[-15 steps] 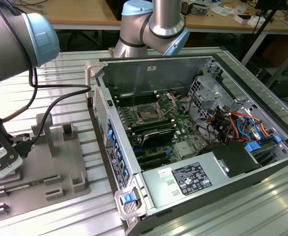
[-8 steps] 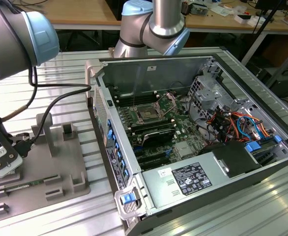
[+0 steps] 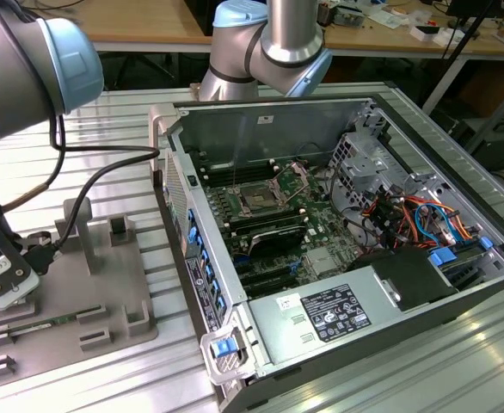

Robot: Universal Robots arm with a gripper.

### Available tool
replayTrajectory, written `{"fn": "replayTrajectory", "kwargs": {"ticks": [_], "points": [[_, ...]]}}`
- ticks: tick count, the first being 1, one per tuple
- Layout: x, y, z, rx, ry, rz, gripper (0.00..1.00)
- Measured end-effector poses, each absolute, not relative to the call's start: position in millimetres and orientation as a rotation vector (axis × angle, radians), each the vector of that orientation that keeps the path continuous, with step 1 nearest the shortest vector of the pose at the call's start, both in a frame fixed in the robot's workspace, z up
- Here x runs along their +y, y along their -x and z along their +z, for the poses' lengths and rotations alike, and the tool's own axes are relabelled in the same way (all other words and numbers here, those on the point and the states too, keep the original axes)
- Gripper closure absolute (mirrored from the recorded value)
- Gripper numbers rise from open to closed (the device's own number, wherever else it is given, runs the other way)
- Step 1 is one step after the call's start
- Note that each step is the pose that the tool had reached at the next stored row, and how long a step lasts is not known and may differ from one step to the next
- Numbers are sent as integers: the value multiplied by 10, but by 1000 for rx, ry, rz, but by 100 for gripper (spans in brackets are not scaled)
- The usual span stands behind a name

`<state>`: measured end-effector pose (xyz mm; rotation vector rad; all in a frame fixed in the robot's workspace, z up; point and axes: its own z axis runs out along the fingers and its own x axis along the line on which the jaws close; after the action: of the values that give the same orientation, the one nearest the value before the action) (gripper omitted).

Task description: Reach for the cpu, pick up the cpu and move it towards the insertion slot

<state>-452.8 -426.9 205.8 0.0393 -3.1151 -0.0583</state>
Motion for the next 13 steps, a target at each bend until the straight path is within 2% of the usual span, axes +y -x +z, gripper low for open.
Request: {"fn": "replayTrajectory", "kwargs": {"ticks": [13], "points": [[-4269, 4528, 2108, -3115, -39, -58, 45]]}}
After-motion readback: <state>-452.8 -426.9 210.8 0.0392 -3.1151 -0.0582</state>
